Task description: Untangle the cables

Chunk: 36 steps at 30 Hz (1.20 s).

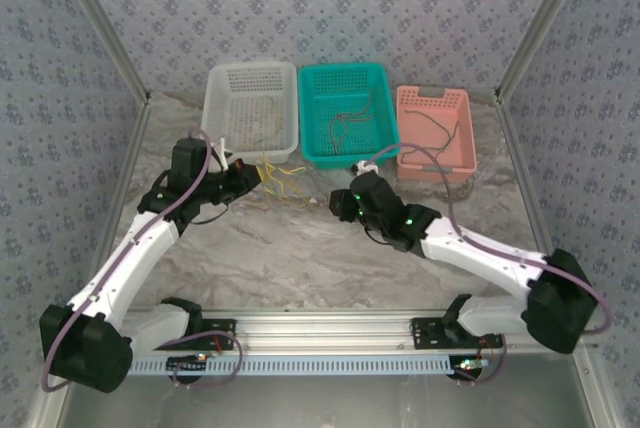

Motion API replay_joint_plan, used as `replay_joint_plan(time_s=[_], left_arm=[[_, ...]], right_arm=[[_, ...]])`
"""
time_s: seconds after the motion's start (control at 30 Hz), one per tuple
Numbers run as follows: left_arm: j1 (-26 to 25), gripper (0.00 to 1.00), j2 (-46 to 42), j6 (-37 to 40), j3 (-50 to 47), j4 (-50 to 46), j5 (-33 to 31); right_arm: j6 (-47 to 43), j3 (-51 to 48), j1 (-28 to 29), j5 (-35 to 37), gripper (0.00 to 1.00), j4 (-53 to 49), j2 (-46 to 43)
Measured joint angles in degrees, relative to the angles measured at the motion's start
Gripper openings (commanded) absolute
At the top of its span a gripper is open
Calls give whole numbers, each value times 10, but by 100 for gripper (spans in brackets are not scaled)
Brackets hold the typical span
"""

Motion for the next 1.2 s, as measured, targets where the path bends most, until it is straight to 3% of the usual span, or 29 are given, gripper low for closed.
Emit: replay_joint_plan(time_s=[0.07, 0.2, 0.33, 0.47, 0.63, 0.8, 1.0, 1.2], left_arm=[[-5, 0, -6, 0, -10, 12, 0], [-15, 0, -13, 0, -21, 29, 0], [-26, 0, -17, 0, -26, 42, 0], [-39, 0, -21, 27, -27, 41, 0], [-44, 0, -41, 114, -27, 21, -8], [-44, 0, -57, 206, -27, 31, -16], [-47, 0, -54, 284, -33, 78, -7], [-63, 0, -45, 317, -45, 116, 3]], right_arm=[[37, 0, 0, -7, 55, 35, -20], [116, 11, -11, -44, 56, 92, 6], [183, 34, -22, -84, 48, 123, 68], [205, 50, -33, -117, 48, 109, 92], [133, 101, -96, -191, 54, 19, 69], [9, 169, -184, -304, 46, -76, 65], [-110, 256, -162, -408, 41, -146, 150], [-151, 266, -132, -453, 40, -168, 205]])
